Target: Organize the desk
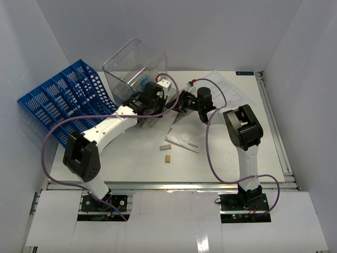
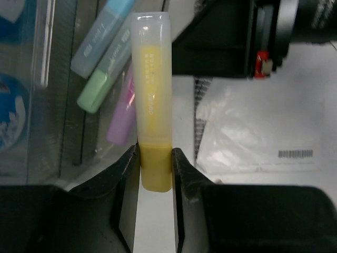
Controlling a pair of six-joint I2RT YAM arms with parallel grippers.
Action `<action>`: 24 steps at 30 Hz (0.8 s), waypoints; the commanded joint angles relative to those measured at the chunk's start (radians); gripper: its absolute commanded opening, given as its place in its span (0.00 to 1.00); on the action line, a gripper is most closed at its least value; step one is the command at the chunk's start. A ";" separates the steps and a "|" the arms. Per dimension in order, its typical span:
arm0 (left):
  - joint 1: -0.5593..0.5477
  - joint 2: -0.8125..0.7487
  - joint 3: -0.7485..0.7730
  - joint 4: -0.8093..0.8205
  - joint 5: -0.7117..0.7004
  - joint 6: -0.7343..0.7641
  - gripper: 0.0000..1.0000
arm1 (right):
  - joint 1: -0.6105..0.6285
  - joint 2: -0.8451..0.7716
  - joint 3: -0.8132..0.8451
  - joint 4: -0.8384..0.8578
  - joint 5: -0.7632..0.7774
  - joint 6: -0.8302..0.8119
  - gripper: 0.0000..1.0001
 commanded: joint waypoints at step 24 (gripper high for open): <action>0.015 -0.020 0.152 -0.057 -0.025 0.037 0.68 | -0.052 -0.170 0.042 -0.451 0.057 -0.571 0.56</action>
